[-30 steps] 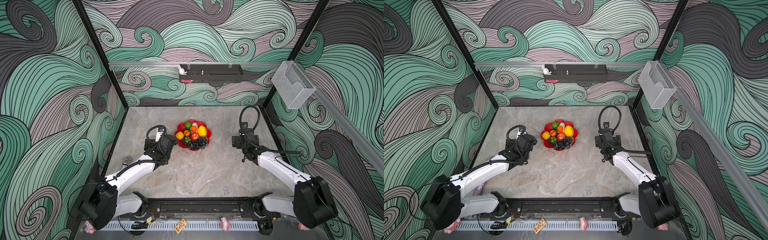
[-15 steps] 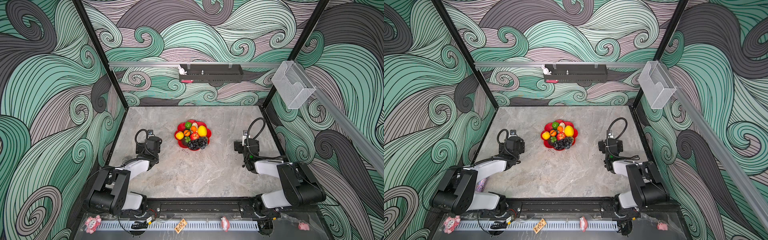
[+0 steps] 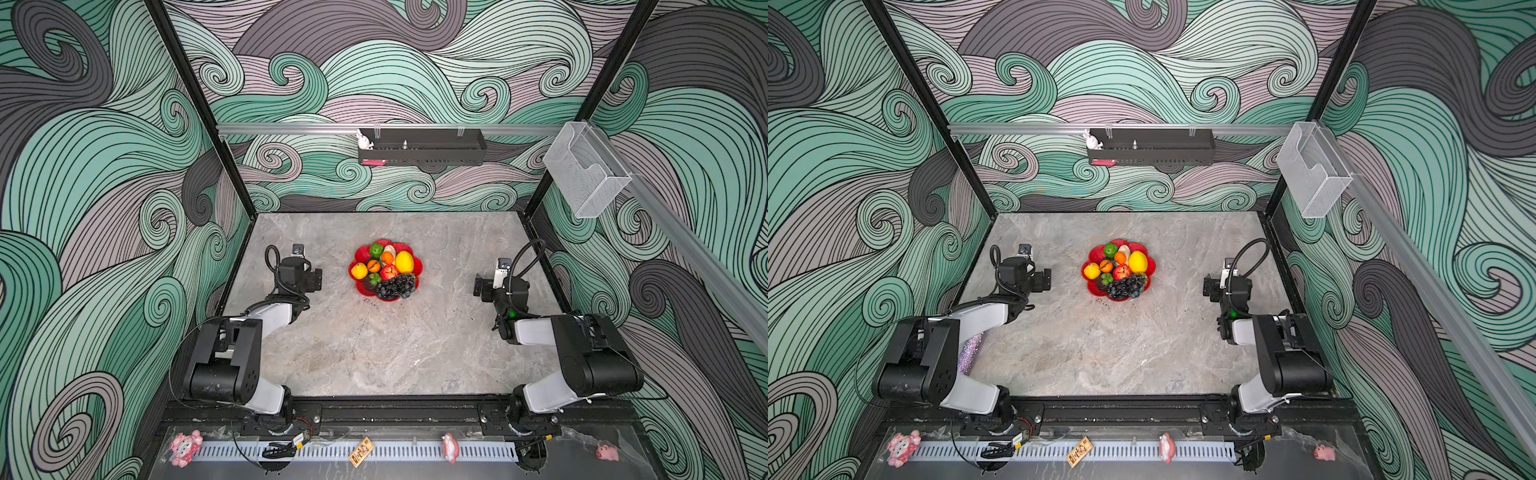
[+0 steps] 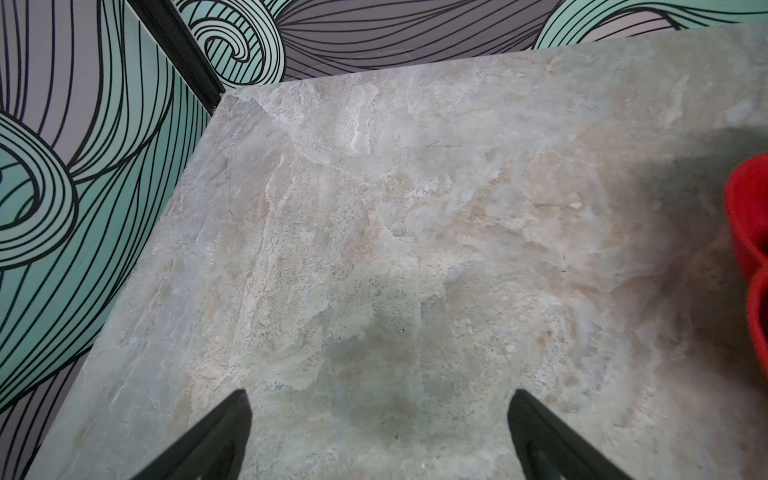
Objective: Place and organize the fake fruits in the fruit bowl
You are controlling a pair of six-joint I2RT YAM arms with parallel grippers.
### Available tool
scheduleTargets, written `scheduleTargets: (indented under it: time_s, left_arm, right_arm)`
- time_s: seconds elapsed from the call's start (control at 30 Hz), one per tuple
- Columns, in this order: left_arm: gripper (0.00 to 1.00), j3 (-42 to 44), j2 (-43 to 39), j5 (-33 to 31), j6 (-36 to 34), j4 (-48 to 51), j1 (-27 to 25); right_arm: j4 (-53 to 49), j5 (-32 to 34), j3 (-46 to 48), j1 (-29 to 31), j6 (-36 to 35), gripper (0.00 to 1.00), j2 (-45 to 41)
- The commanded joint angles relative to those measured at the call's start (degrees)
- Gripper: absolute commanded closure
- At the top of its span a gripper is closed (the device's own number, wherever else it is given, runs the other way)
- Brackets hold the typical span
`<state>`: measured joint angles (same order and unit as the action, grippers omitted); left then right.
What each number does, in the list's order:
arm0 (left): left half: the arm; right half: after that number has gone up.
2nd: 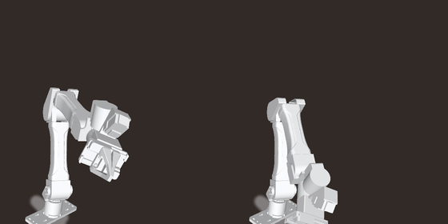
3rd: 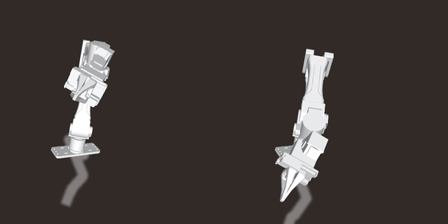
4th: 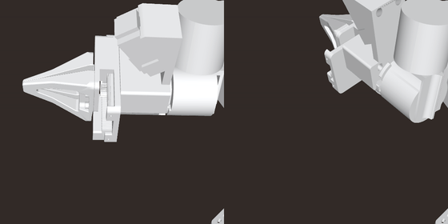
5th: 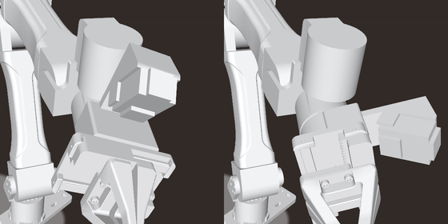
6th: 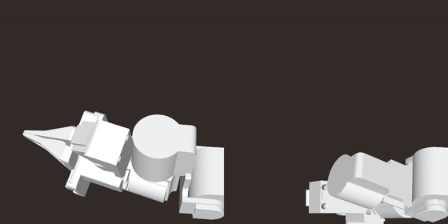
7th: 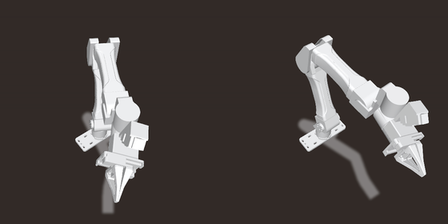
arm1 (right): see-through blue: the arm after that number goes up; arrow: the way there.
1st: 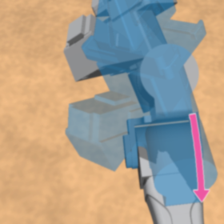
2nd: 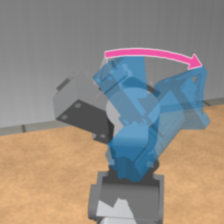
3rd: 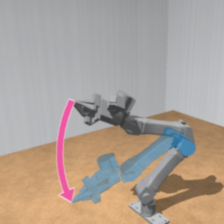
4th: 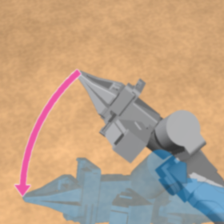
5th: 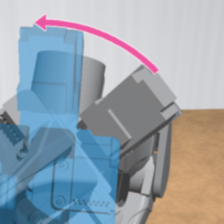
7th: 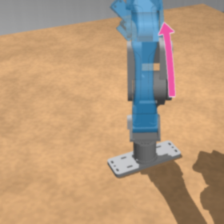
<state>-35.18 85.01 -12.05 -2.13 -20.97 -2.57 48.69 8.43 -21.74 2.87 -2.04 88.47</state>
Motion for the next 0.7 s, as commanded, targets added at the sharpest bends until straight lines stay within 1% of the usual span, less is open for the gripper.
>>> scheduleTargets:
  time_s: [0.0, 0.03, 0.07, 0.1, 0.67]
  left_arm:
    - [0.01, 4.34, 0.08, 6.05, 0.66, -8.68, 2.62]
    - [0.01, 6.36, 1.16, 6.81, 2.07, -13.37, 4.24]
    - [0.01, 6.82, 1.77, 8.33, 4.52, -13.99, 5.96]
    - [0.01, 7.55, 2.73, 10.97, 4.39, -16.39, 7.13]
    - [0.01, 7.77, 2.35, 10.91, 4.68, -16.17, 7.22]
  right_arm:
    - [0.97, -1.30, -0.93, -0.37, 0.99, 0.00, -0.23]
    - [0.30, -1.39, -1.11, -0.41, 0.99, 0.00, -0.42]
    - [0.49, -1.39, -1.04, -0.41, 0.99, 0.00, -0.38]
    - [0.79, -1.31, -1.03, -0.41, 0.99, 0.00, -0.26]
    - [0.05, -1.75, -1.38, -0.52, 1.08, 0.00, -0.23]
